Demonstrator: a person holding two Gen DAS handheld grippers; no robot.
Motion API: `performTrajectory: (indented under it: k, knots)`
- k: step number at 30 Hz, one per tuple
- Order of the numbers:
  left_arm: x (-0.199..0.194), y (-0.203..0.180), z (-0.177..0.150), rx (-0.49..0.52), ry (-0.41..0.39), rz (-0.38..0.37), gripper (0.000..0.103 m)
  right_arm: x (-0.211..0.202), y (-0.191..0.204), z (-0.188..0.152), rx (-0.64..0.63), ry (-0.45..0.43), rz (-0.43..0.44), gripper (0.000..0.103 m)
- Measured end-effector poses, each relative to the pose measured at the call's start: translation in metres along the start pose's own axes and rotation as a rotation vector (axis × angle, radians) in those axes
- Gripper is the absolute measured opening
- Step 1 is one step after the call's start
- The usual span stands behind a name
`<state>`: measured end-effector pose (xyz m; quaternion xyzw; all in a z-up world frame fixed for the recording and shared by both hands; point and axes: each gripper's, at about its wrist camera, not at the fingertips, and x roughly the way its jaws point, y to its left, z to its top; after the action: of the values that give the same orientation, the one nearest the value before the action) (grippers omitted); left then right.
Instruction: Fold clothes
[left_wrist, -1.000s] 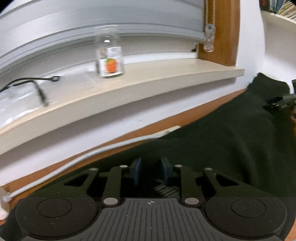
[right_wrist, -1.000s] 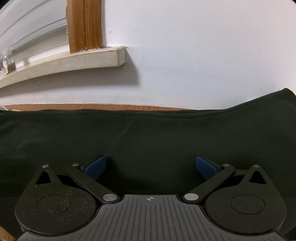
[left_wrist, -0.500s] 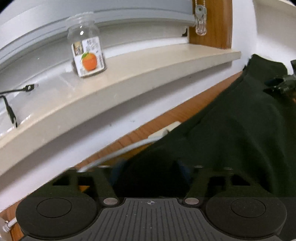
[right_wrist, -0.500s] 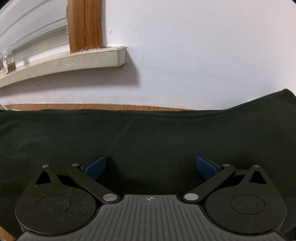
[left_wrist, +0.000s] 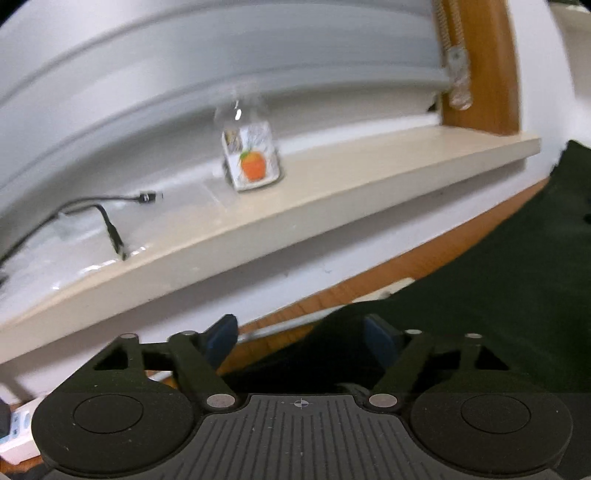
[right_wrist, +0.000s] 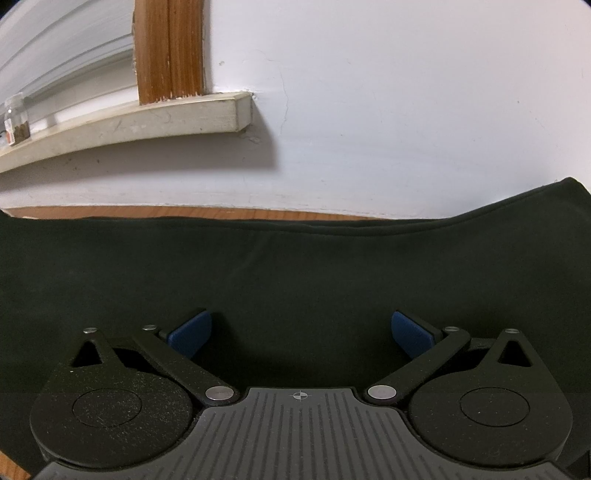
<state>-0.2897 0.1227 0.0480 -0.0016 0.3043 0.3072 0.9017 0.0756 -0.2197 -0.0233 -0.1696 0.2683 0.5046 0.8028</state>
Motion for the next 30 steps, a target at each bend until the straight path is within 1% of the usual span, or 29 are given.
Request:
performTrajectory:
  k: [2,3,5,6,8,10,11,13,14,15,16,17,18,21,23,24,25,26,27,29,30]
  knots:
    - [-0.017,-0.01,-0.002,0.012,-0.004,-0.024,0.083,0.0,0.0,0.0,0.002,-0.001,0.001,0.103]
    - [-0.027,-0.017,-0.005,0.016,-0.01,-0.031,0.091,-0.002,0.001,0.0,-0.005,-0.006,-0.005,0.103]
    - [-0.047,-0.032,-0.012,0.031,-0.037,-0.044,0.103,-0.005,0.004,-0.001,-0.02,-0.019,-0.018,0.103]
    - [-0.059,-0.041,-0.015,0.046,-0.057,-0.055,0.103,-0.01,0.007,-0.002,-0.037,-0.043,-0.033,0.103]
    - [-0.077,-0.055,-0.025,0.06,-0.066,-0.077,0.103,-0.026,0.018,-0.008,-0.043,-0.111,-0.048,0.103]
    - [-0.088,-0.067,-0.032,0.073,-0.068,-0.102,0.103,-0.04,0.03,-0.014,-0.033,-0.141,0.007,0.103]
    - [-0.093,-0.076,-0.036,0.085,-0.071,-0.11,0.102,-0.045,0.039,-0.015,-0.041,-0.135,0.033,0.103]
    - [-0.102,-0.093,-0.039,0.113,-0.09,-0.103,0.094,-0.055,0.059,-0.019,-0.063,-0.133,0.07,0.103]
    - [-0.107,-0.101,-0.041,0.126,-0.101,-0.097,0.081,-0.059,0.069,-0.021,-0.071,-0.128,0.09,0.103]
    - [-0.11,-0.109,-0.044,0.134,-0.103,-0.099,0.061,-0.062,0.078,-0.023,-0.068,-0.114,0.111,0.103]
    - [-0.112,-0.116,-0.046,0.135,-0.103,-0.112,0.052,-0.064,0.087,-0.024,-0.063,-0.097,0.134,0.103]
    - [-0.115,-0.122,-0.048,0.135,-0.104,-0.128,0.034,-0.064,0.097,-0.026,-0.048,-0.067,0.165,0.103]
    - [-0.118,-0.128,-0.052,0.139,-0.111,-0.144,0.022,-0.062,0.104,-0.027,-0.039,-0.041,0.187,0.103]
    - [-0.126,-0.148,-0.059,0.186,-0.117,-0.14,0.023,-0.065,0.127,-0.031,-0.022,-0.017,0.25,0.103]
    - [-0.131,-0.163,-0.065,0.241,-0.115,-0.114,0.027,-0.066,0.14,-0.032,-0.025,-0.015,0.276,0.103]
    - [-0.131,-0.17,-0.068,0.272,-0.112,-0.098,0.036,-0.066,0.145,-0.033,-0.023,-0.011,0.28,0.103]
    - [-0.13,-0.177,-0.071,0.303,-0.107,-0.081,0.041,-0.064,0.149,-0.032,-0.02,-0.006,0.282,0.103]
    - [-0.13,-0.183,-0.074,0.334,-0.102,-0.064,0.052,-0.065,0.154,-0.032,-0.019,-0.005,0.285,0.103]
    - [-0.128,-0.191,-0.078,0.381,-0.101,-0.036,0.057,-0.066,0.157,-0.032,-0.018,-0.011,0.291,0.103]
    - [-0.125,-0.202,-0.084,0.439,-0.089,-0.021,0.057,-0.073,0.162,-0.033,-0.004,-0.03,0.328,0.103]
    - [-0.122,-0.206,-0.085,0.463,-0.084,-0.017,0.059,-0.076,0.164,-0.034,0.012,-0.037,0.346,0.103]
